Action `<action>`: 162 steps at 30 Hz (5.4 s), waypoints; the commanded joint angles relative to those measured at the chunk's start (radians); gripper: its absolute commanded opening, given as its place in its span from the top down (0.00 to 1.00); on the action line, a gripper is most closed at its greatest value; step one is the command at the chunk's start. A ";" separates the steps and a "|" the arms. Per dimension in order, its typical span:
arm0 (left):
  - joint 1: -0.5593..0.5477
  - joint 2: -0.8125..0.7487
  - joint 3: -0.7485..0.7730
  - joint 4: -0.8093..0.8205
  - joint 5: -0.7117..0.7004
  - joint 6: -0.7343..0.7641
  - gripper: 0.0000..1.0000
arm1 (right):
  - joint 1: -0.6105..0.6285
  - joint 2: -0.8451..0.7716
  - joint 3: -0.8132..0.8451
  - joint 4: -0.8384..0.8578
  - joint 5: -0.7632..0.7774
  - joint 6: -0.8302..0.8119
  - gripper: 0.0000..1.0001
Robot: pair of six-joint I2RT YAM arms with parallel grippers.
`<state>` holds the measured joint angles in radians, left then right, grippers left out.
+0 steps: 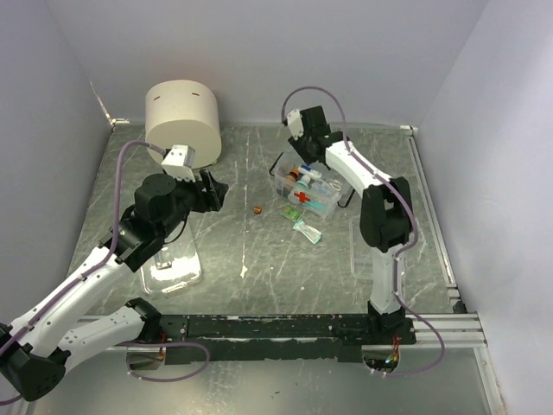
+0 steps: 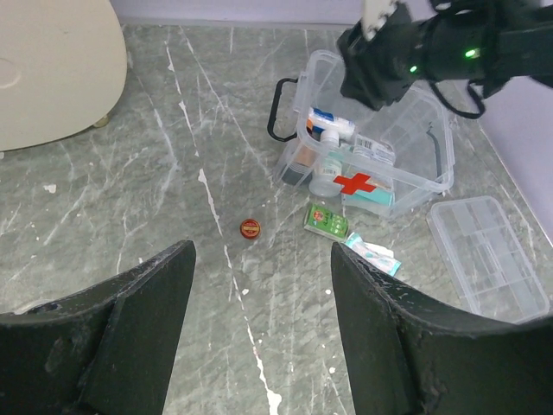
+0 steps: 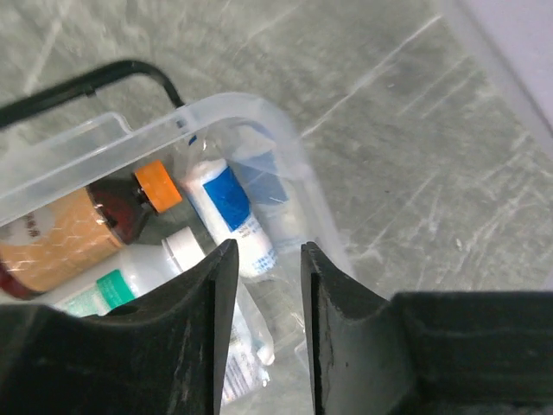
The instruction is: Organize the medicine kit
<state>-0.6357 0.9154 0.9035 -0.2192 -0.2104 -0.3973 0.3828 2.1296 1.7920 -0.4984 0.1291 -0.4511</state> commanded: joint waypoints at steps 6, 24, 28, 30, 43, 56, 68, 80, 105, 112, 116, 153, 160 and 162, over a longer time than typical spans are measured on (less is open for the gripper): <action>0.002 -0.040 0.012 0.009 -0.008 -0.020 0.26 | 0.002 -0.410 -0.169 0.099 0.045 0.527 0.57; 0.001 -0.063 0.014 0.012 0.068 -0.003 0.26 | 0.000 -1.095 -0.762 -0.222 0.274 1.129 0.55; 0.002 -0.061 0.009 0.022 0.064 -0.004 0.26 | 0.001 -1.210 -0.922 -0.238 0.287 1.243 0.55; 0.003 -0.056 0.005 0.029 0.065 -0.007 0.26 | 0.001 -1.232 -1.014 -0.223 0.286 1.270 0.54; 0.001 -0.017 -0.001 0.038 0.063 -0.015 0.26 | -0.034 -0.872 -1.105 0.064 0.288 1.143 0.52; 0.001 -0.004 0.000 0.039 0.070 -0.026 0.26 | -0.051 -0.816 -1.115 0.033 0.181 1.241 0.60; 0.002 0.008 0.002 0.032 0.071 -0.032 0.26 | -0.051 -0.842 -1.148 0.142 -0.048 1.357 0.60; 0.002 -0.004 0.004 0.028 0.064 -0.029 0.26 | -0.020 -0.894 -1.065 0.132 -0.046 1.133 0.59; 0.002 0.003 0.009 0.018 0.026 -0.012 0.27 | 0.270 -0.471 -0.828 0.135 0.109 0.579 0.59; 0.002 0.001 0.008 0.014 0.022 -0.012 0.27 | 0.270 -0.417 -0.812 0.129 0.117 0.584 0.73; 0.002 -0.001 0.008 0.011 0.019 -0.012 0.27 | 0.269 -0.404 -0.795 0.113 0.128 0.604 0.86; 0.002 -0.016 -0.008 0.037 0.037 -0.037 0.27 | 0.231 -1.032 -1.019 -0.158 0.490 1.280 1.00; 0.003 -0.019 -0.006 0.030 0.039 -0.038 0.27 | 0.033 -1.049 -1.070 -0.105 0.371 1.191 1.00; 0.001 -0.025 -0.009 0.031 0.034 -0.038 0.27 | 0.015 -1.052 -1.084 -0.065 0.343 1.140 1.00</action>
<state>-0.6357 0.9154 0.9020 -0.2123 -0.1749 -0.4309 0.4370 1.0973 0.7319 -0.6144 0.5205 0.7460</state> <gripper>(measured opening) 0.733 0.017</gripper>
